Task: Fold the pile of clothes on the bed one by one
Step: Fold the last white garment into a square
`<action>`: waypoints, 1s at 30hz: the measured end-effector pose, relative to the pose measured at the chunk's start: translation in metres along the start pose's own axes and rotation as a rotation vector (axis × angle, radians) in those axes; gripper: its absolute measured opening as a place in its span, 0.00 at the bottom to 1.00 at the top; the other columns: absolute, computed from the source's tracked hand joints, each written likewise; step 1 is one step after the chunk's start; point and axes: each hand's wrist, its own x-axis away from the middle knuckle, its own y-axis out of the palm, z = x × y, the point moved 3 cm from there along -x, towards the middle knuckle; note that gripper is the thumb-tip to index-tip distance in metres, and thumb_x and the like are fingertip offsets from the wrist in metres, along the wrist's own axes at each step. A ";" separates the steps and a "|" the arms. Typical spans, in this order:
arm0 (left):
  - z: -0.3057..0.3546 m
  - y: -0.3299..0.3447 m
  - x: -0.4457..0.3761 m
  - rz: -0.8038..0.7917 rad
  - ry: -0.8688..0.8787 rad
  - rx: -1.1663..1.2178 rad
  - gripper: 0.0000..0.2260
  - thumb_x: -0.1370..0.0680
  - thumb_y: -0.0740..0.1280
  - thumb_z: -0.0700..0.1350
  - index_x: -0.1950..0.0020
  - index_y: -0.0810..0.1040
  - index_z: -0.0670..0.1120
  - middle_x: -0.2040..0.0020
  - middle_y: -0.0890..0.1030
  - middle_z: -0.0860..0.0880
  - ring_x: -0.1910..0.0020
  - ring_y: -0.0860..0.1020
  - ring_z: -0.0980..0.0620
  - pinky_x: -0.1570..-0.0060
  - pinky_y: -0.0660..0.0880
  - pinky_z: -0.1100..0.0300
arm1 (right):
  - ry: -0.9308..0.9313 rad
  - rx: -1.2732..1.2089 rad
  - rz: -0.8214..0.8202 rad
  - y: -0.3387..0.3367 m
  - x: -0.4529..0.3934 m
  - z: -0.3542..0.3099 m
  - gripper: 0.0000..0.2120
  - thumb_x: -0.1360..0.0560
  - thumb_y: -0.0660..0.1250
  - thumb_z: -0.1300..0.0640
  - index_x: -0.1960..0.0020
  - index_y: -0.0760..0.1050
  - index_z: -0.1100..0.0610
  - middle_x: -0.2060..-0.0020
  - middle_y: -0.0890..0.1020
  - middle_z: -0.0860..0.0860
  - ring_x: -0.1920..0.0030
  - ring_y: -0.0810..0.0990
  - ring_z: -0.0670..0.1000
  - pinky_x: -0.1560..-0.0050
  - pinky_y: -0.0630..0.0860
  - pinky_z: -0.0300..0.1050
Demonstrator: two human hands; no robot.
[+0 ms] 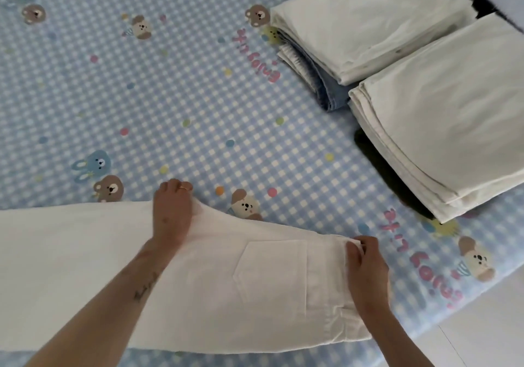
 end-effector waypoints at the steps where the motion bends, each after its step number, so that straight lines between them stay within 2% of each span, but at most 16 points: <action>1: 0.014 0.005 0.012 0.028 0.003 0.018 0.16 0.24 0.61 0.31 0.38 0.75 0.36 0.39 0.75 0.34 0.38 0.72 0.36 0.37 0.66 0.44 | -0.013 0.106 0.079 0.002 0.000 -0.007 0.09 0.22 0.61 0.58 0.42 0.70 0.56 0.47 0.76 0.55 0.49 0.76 0.58 0.52 0.70 0.51; 3: 0.053 0.018 0.057 0.066 0.088 0.143 0.20 0.21 0.58 0.37 0.29 0.66 0.37 0.28 0.65 0.36 0.27 0.61 0.38 0.28 0.57 0.47 | -0.303 0.255 0.183 0.019 0.016 -0.043 0.16 0.21 0.59 0.56 0.34 0.68 0.55 0.37 0.71 0.56 0.36 0.70 0.58 0.35 0.63 0.57; 4: 0.074 0.027 0.082 0.043 0.160 0.201 0.22 0.20 0.56 0.41 0.26 0.62 0.38 0.25 0.60 0.38 0.25 0.56 0.41 0.26 0.53 0.49 | -0.513 0.311 0.128 0.037 0.031 -0.063 0.19 0.21 0.57 0.53 0.31 0.66 0.54 0.32 0.68 0.55 0.31 0.66 0.57 0.29 0.56 0.57; 6: 0.099 0.048 0.119 -0.042 0.248 0.231 0.24 0.20 0.52 0.45 0.25 0.58 0.40 0.24 0.56 0.43 0.24 0.53 0.46 0.26 0.51 0.51 | -0.850 0.457 -0.085 0.079 0.059 -0.080 0.23 0.21 0.52 0.50 0.27 0.63 0.52 0.26 0.64 0.53 0.26 0.61 0.56 0.27 0.52 0.60; 8: 0.092 0.068 0.128 -0.106 0.250 0.150 0.25 0.21 0.52 0.48 0.25 0.58 0.41 0.24 0.57 0.43 0.24 0.53 0.47 0.27 0.50 0.50 | -0.940 0.623 -0.229 0.097 0.045 -0.067 0.25 0.21 0.50 0.48 0.27 0.65 0.53 0.26 0.62 0.53 0.26 0.62 0.56 0.29 0.54 0.60; 11: 0.054 0.083 0.118 -0.168 0.297 -0.036 0.29 0.21 0.52 0.56 0.25 0.57 0.41 0.24 0.56 0.42 0.24 0.53 0.47 0.28 0.53 0.47 | -0.799 0.756 -0.227 0.069 -0.013 -0.029 0.27 0.23 0.49 0.45 0.29 0.68 0.54 0.28 0.66 0.54 0.28 0.65 0.58 0.30 0.53 0.61; 13: 0.031 0.084 0.120 -0.199 0.205 -0.031 0.30 0.20 0.48 0.58 0.24 0.53 0.41 0.23 0.52 0.42 0.23 0.51 0.47 0.27 0.51 0.48 | -0.649 0.742 -0.192 0.035 -0.036 0.000 0.28 0.23 0.48 0.45 0.27 0.65 0.57 0.27 0.65 0.56 0.27 0.63 0.58 0.29 0.52 0.60; 16: 0.018 0.077 0.147 -0.208 -0.034 0.060 0.30 0.19 0.42 0.58 0.23 0.47 0.41 0.22 0.47 0.42 0.23 0.49 0.45 0.26 0.46 0.50 | -0.226 0.334 -0.105 -0.001 -0.017 0.028 0.26 0.20 0.58 0.51 0.25 0.59 0.59 0.27 0.64 0.58 0.29 0.65 0.61 0.31 0.62 0.60; 18: 0.020 0.082 0.164 -0.254 -0.006 0.067 0.30 0.19 0.42 0.59 0.22 0.47 0.42 0.22 0.48 0.41 0.23 0.50 0.45 0.26 0.46 0.49 | 0.049 0.120 -0.092 0.000 0.016 0.034 0.34 0.26 0.68 0.53 0.24 0.57 0.55 0.29 0.67 0.58 0.32 0.69 0.62 0.36 0.67 0.58; 20: 0.023 0.087 0.171 -0.302 0.039 0.048 0.30 0.20 0.42 0.60 0.22 0.49 0.43 0.22 0.50 0.41 0.23 0.50 0.45 0.27 0.47 0.47 | 0.219 0.015 -0.171 0.011 0.044 0.027 0.43 0.31 0.75 0.54 0.24 0.55 0.52 0.27 0.64 0.57 0.31 0.66 0.61 0.34 0.63 0.56; 23: 0.026 0.089 0.164 -0.351 0.007 0.086 0.31 0.20 0.45 0.59 0.23 0.53 0.41 0.23 0.51 0.40 0.23 0.50 0.46 0.28 0.50 0.45 | 0.286 -0.169 -0.198 0.016 0.054 0.006 0.46 0.34 0.77 0.58 0.24 0.54 0.51 0.26 0.63 0.56 0.29 0.64 0.60 0.31 0.59 0.54; 24: 0.030 0.086 0.162 -0.382 0.002 0.101 0.31 0.20 0.46 0.59 0.23 0.51 0.41 0.23 0.50 0.41 0.23 0.48 0.46 0.28 0.49 0.45 | 0.282 -0.206 -0.182 0.011 0.054 -0.003 0.45 0.34 0.77 0.59 0.24 0.55 0.50 0.27 0.64 0.55 0.29 0.65 0.59 0.31 0.60 0.53; 26: 0.033 0.072 0.161 -0.433 -0.035 0.181 0.30 0.21 0.45 0.58 0.24 0.42 0.44 0.23 0.41 0.44 0.24 0.40 0.48 0.27 0.41 0.49 | 0.210 -0.219 -0.127 -0.003 0.065 -0.029 0.45 0.34 0.77 0.60 0.25 0.57 0.46 0.28 0.67 0.53 0.31 0.68 0.58 0.32 0.62 0.53; 27: 0.033 0.062 0.161 -0.432 -0.056 0.304 0.28 0.19 0.44 0.57 0.24 0.38 0.46 0.24 0.37 0.47 0.24 0.37 0.52 0.27 0.37 0.53 | 0.140 -0.218 -0.089 -0.010 0.078 -0.050 0.46 0.34 0.78 0.59 0.25 0.57 0.43 0.28 0.68 0.51 0.32 0.69 0.57 0.34 0.64 0.52; 28: 0.035 0.047 0.161 -0.447 -0.099 0.488 0.27 0.18 0.45 0.57 0.24 0.39 0.50 0.24 0.37 0.51 0.24 0.38 0.57 0.27 0.36 0.58 | 0.055 -0.218 -0.046 -0.015 0.093 -0.074 0.47 0.35 0.79 0.58 0.26 0.56 0.39 0.29 0.69 0.49 0.34 0.72 0.57 0.40 0.68 0.50; 30: 0.040 0.004 0.163 -0.482 -0.252 0.939 0.25 0.21 0.51 0.62 0.25 0.51 0.61 0.23 0.51 0.60 0.27 0.48 0.69 0.28 0.43 0.67 | -0.101 -0.224 0.001 -0.019 0.127 -0.122 0.46 0.38 0.76 0.49 0.29 0.53 0.29 0.32 0.72 0.44 0.44 0.79 0.58 0.58 0.71 0.39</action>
